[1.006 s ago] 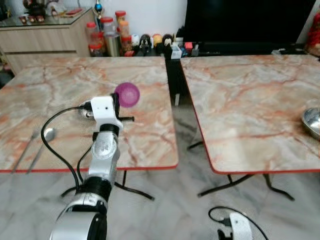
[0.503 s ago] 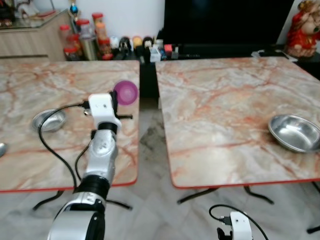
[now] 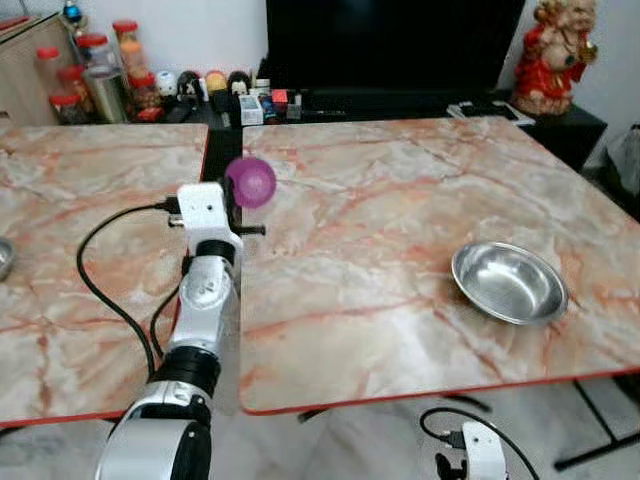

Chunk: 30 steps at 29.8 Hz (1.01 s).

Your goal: Setting the table

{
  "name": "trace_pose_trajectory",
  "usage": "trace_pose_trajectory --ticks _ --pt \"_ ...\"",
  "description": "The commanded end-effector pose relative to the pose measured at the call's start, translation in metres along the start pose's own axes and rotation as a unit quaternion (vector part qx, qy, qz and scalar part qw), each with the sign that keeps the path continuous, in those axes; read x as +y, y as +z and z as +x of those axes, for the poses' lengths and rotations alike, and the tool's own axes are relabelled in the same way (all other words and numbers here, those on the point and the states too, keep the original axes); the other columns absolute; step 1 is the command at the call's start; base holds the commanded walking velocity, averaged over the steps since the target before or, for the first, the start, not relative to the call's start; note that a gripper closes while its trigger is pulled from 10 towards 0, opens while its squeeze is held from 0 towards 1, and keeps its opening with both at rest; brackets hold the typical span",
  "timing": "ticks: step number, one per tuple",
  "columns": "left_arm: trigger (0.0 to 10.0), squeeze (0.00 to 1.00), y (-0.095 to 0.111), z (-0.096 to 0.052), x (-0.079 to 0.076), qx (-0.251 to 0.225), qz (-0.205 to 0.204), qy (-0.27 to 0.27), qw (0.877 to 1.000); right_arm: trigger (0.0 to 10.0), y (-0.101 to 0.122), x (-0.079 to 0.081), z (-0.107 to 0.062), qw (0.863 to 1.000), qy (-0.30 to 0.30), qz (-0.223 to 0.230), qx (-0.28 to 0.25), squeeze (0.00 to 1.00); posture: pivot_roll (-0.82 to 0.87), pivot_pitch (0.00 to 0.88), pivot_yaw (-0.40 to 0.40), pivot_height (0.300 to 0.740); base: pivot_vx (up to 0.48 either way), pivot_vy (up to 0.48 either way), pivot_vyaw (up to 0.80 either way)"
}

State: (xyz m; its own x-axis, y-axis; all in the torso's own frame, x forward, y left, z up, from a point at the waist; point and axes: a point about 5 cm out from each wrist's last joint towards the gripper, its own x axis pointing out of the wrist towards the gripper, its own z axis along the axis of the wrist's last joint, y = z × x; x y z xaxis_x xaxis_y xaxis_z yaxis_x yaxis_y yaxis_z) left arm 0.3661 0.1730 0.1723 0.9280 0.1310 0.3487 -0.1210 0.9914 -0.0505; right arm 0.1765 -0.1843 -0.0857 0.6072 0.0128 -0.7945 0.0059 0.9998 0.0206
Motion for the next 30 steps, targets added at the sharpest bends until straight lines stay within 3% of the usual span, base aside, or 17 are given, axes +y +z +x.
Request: trace_pose_trajectory --ticks 1,9,14,25,30 --pt "10.0 0.0 0.0052 0.0016 -0.0152 -0.012 -0.017 -0.018 1.0 10.0 -0.0058 -0.0111 -0.0026 1.0 -0.013 0.005 0.013 0.0 -0.06 0.0 -0.033 0.74 0.0 -0.472 -0.63" --pt "10.0 0.0 0.0053 0.0015 -0.0152 -0.011 -0.021 -0.015 1.0 10.0 -0.0059 -0.0118 -0.0029 1.0 -0.013 0.004 0.009 0.0 -0.06 0.0 -0.033 0.74 0.0 -0.12 -0.16" --pt "10.0 0.0 0.0052 0.0023 -0.0149 -0.008 -0.022 -0.014 1.0 10.0 -0.0057 -0.0116 -0.0029 1.0 -0.013 0.004 0.008 0.0 -0.06 0.0 -0.03 0.74 0.0 -0.411 0.0" --pt "10.0 0.0 0.0027 0.0021 -0.0186 0.005 -0.038 -0.03 0.999 10.0 -0.006 -0.0102 -0.0028 1.0 -0.012 0.005 0.008 0.0 -0.05 0.0 -0.029 0.74 0.0 0.0 0.0" --pt "10.0 0.0 0.0018 0.0027 -0.0163 0.008 -0.031 -0.026 0.999 10.0 -0.0054 -0.0104 -0.0027 1.0 -0.015 0.0 0.006 0.0 -0.06 0.0 -0.024 0.74 0.15 -0.325 0.0"
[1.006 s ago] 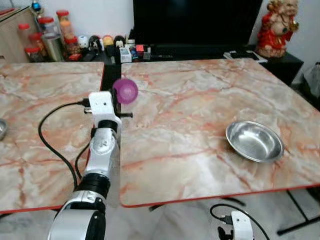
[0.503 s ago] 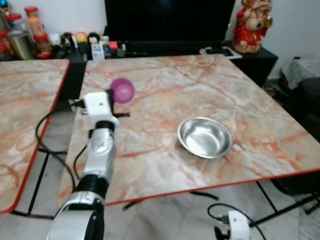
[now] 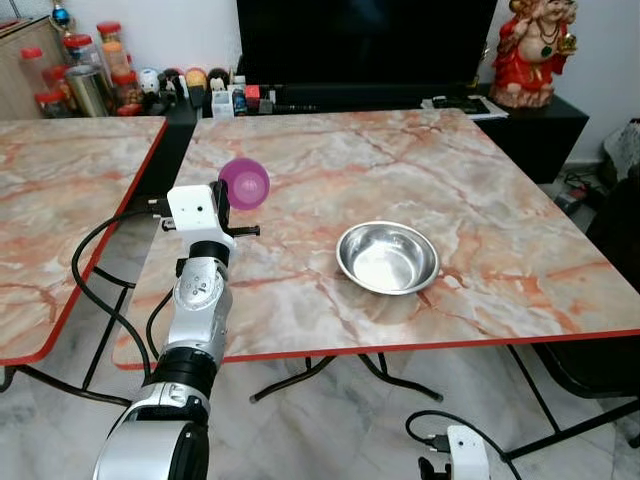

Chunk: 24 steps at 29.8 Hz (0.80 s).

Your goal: Setting the table

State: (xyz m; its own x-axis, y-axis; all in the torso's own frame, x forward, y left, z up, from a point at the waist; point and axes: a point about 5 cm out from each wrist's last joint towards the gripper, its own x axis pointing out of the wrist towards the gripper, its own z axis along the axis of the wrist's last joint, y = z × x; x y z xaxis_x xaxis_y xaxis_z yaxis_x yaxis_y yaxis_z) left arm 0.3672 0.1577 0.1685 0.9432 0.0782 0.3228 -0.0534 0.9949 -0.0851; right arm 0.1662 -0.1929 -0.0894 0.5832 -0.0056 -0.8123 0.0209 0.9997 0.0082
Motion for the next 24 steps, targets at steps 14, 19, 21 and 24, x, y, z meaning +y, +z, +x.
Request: trace_pose_trajectory --ticks 14,19,21,24 --pt "10.0 0.0 0.0019 0.0057 -0.0038 0.013 -0.03 -0.018 0.999 10.0 0.0073 -0.0052 0.0007 1.0 -0.017 -0.005 -0.013 0.0 -0.05 0.0 -0.028 0.74 0.187 -0.272 0.43" --pt "10.0 0.0 -0.0009 0.0052 -0.0049 0.024 -0.052 -0.022 0.998 10.0 0.0073 -0.0049 0.0008 1.0 -0.017 -0.006 -0.012 0.0 -0.05 0.0 -0.03 0.74 0.0 0.0 0.0" --pt "10.0 0.0 -0.0012 0.005 -0.0052 0.025 -0.053 -0.027 0.998 10.0 0.0076 -0.0047 0.0009 1.0 -0.018 -0.007 -0.012 0.0 -0.05 0.0 -0.03 0.74 0.0 0.0 0.0" --pt "10.0 0.0 -0.0013 0.0046 -0.0059 0.025 -0.062 -0.031 0.997 10.0 0.0077 -0.0048 0.0009 1.0 -0.018 -0.007 -0.012 0.0 -0.05 0.0 -0.03 0.74 0.0 0.0 0.0"
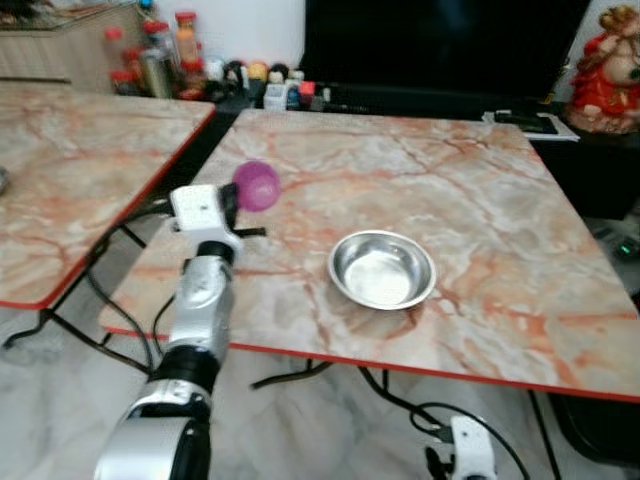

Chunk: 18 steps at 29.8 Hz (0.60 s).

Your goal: Setting the table

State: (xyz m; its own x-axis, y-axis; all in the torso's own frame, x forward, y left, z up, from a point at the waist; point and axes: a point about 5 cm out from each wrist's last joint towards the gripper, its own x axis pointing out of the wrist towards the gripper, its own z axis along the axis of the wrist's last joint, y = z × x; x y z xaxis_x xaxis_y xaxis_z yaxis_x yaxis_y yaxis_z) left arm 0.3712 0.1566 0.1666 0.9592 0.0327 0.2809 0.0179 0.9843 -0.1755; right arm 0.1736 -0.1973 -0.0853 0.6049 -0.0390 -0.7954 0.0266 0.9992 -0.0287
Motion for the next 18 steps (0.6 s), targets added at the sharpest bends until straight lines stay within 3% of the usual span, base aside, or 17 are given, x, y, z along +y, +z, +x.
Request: trace_pose_trajectory --ticks 1,18 --pt "10.0 0.0 0.001 0.002 -0.005 0.001 -0.009 -0.015 1.0 10.0 -0.001 -0.001 0.0 1.0 -0.001 0.002 0.001 0.0 -0.05 0.0 -0.03 0.74 0.0 0.0 0.0" --pt "10.0 0.0 0.005 0.004 0.012 0.007 0.0 -0.005 1.0 10.0 -0.001 -0.002 0.0 1.0 -0.011 -0.006 0.004 0.0 -0.05 0.0 -0.032 0.74 0.0 0.0 0.0"
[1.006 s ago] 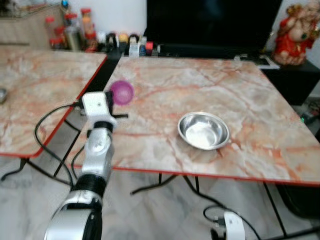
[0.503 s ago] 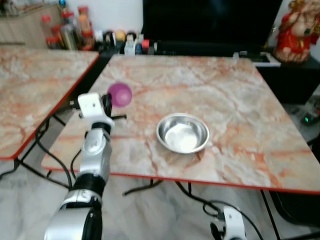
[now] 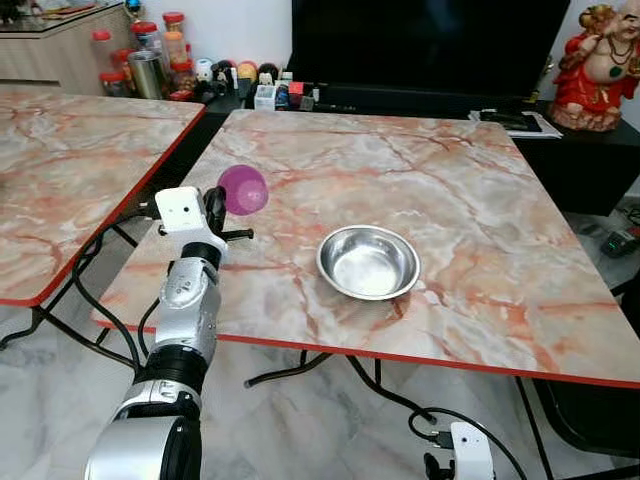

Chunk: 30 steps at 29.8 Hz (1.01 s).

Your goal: Setting the table

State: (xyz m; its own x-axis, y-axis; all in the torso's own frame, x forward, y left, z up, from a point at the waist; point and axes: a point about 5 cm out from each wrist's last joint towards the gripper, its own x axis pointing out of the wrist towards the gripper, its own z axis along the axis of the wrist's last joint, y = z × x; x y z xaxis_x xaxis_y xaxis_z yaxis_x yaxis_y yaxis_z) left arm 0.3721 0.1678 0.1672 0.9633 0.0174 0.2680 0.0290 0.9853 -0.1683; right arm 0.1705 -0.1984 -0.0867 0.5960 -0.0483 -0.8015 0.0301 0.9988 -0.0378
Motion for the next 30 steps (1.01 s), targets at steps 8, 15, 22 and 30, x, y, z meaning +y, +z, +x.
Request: trace_pose_trajectory --ticks 8,15,22,30 --pt "10.0 0.0 0.003 0.003 0.005 0.004 0.0 0.011 1.0 10.0 0.004 0.003 0.001 1.0 -0.001 -0.011 -0.005 0.0 -0.05 0.0 -0.03 0.74 0.131 0.0 0.0" --pt "10.0 0.0 0.006 0.005 0.007 0.002 0.008 0.005 1.0 10.0 -0.002 0.001 0.0 1.0 -0.012 -0.013 0.01 0.0 -0.05 0.0 -0.026 0.74 0.271 0.0 0.0" --pt "10.0 0.0 0.008 0.005 0.006 0.001 0.012 -0.005 1.0 10.0 -0.007 -0.001 -0.001 1.0 -0.014 -0.012 0.017 0.0 -0.05 0.0 -0.025 0.74 0.275 0.0 0.0" --pt "10.0 0.0 0.009 0.006 0.0 0.002 0.007 -0.035 0.999 10.0 -0.008 -0.002 -0.001 1.0 -0.018 -0.011 0.018 0.0 -0.05 0.0 -0.025 0.74 0.034 0.0 0.0"
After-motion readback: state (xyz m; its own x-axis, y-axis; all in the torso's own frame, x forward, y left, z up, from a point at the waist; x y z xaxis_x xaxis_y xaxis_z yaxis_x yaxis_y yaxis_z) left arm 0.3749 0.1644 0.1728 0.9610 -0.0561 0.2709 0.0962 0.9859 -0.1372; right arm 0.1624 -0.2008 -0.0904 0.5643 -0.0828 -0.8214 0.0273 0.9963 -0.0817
